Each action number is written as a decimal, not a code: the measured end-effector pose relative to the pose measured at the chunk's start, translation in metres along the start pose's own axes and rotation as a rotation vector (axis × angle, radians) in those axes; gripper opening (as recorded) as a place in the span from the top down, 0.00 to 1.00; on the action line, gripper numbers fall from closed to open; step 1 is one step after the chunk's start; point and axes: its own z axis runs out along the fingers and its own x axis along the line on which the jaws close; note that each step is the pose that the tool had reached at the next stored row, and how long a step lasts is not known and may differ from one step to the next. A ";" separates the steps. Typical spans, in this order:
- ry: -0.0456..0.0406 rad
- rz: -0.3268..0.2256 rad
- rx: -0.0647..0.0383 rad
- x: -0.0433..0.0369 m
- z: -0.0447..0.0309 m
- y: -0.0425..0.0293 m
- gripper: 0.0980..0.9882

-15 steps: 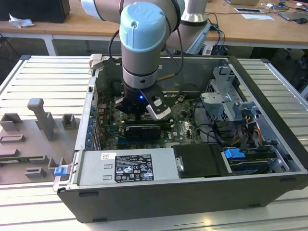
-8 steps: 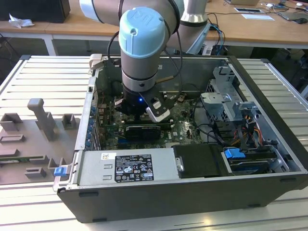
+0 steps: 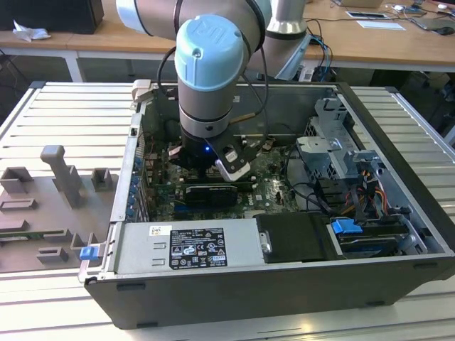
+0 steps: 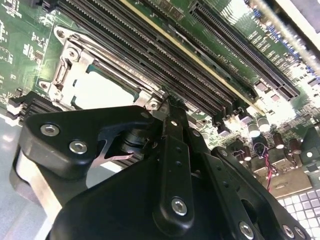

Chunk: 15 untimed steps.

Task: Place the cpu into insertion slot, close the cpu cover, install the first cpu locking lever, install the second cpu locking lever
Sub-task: 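Install the second cpu locking lever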

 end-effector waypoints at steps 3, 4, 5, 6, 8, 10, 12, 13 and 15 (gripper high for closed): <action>0.0008 -0.003 -0.003 0.0012 0.0008 -0.0002 0.99; 0.0011 -0.004 -0.003 0.0015 0.0010 -0.0003 0.99; 0.0015 -0.005 -0.003 0.0018 0.0013 -0.0004 0.99; 0.0017 -0.006 -0.003 0.0020 0.0016 -0.0004 0.99; 0.0020 -0.008 -0.004 0.0023 0.0018 -0.0004 0.99; 0.0018 -0.008 -0.005 0.0023 0.0017 -0.0004 0.99; 0.0016 -0.007 -0.007 0.0024 0.0006 -0.0001 0.99; 0.0010 -0.008 -0.010 0.0023 -0.0011 0.0005 0.99; 0.0008 -0.008 -0.014 0.0022 -0.0062 0.0019 0.99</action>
